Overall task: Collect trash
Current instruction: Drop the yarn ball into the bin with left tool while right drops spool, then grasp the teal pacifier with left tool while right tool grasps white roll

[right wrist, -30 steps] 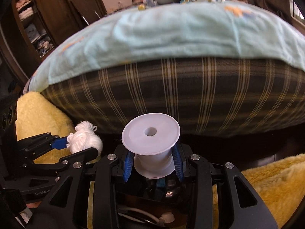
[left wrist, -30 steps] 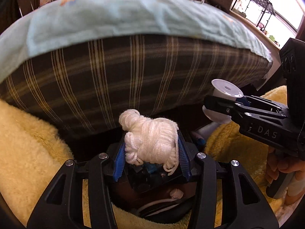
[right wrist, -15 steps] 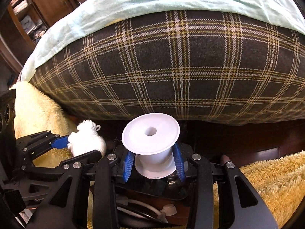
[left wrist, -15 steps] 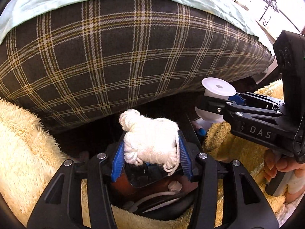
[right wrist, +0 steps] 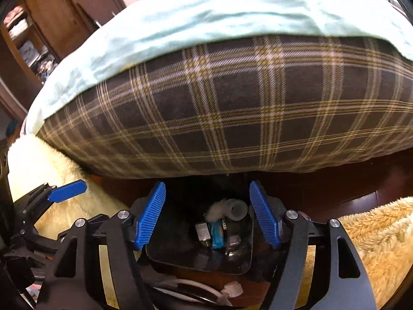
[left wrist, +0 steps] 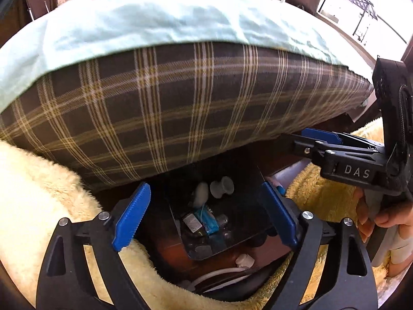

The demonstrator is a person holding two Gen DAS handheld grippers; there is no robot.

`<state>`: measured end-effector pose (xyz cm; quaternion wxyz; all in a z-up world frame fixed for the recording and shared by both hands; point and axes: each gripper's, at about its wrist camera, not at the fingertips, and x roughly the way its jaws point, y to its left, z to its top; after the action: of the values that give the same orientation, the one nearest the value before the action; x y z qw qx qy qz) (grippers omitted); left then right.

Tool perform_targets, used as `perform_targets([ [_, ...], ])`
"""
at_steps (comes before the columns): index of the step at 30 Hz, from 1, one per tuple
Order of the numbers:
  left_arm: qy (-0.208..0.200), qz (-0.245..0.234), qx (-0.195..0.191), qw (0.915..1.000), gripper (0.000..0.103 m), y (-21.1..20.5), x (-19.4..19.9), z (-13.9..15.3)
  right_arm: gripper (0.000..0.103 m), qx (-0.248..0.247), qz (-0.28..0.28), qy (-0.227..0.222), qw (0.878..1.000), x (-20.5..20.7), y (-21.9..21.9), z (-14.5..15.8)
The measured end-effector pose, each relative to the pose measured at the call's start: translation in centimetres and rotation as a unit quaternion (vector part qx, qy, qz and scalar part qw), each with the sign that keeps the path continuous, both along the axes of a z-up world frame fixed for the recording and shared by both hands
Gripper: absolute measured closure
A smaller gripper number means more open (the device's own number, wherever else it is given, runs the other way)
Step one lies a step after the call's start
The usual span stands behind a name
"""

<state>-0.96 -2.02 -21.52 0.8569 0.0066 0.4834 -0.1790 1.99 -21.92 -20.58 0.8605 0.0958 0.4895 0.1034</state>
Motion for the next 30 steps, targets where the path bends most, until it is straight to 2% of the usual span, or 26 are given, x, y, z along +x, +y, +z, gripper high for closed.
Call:
perform_targets([
  [9, -0.041, 0.01, -0.007, 0.9991, 0.019, 1.6, 1.0, 4.0, 0.034, -0.025, -0.018, -0.075, 0.997, 0.2, -2.3, 6.0],
  [13, -0.088, 0.005, -0.003, 0.9961, 0.019, 1.2, 2.4, 7.5, 0.034, -0.048, -0.045, -0.146, 0.987, 1.0, -3.9, 10.5],
  [17, -0.135, 0.007, 0.003, 0.9908, 0.019, 0.2, 4.4, 10.4, 0.034, -0.077, -0.077, -0.193, 0.975, 3.4, -5.5, 13.7],
  [20, -0.165, 0.007, 0.013, 0.9861, 0.018, -0.5, 6.7, 12.6, 0.034, -0.078, -0.088, -0.199, 0.973, 6.2, -6.2, 15.0],
  [23, -0.174, 0.009, 0.011, 0.9847, 0.018, -1.2, 9.5, 13.8, 0.034, -0.083, -0.092, -0.203, 0.971, 8.6, -6.8, 15.6],
  [27, -0.178, 0.001, 0.012, 0.9839, 0.018, -3.3, 12.7, 14.1, 0.035, -0.096, -0.092, -0.201, 0.97, 12.7, -7.4, 15.8],
  [30, -0.169, -0.007, 0.023, 0.9852, 0.018, -5.3, 15.0, 13.4, 0.044, -0.114, -0.087, -0.198, 0.97, 14.7, -7.2, 15.6],
])
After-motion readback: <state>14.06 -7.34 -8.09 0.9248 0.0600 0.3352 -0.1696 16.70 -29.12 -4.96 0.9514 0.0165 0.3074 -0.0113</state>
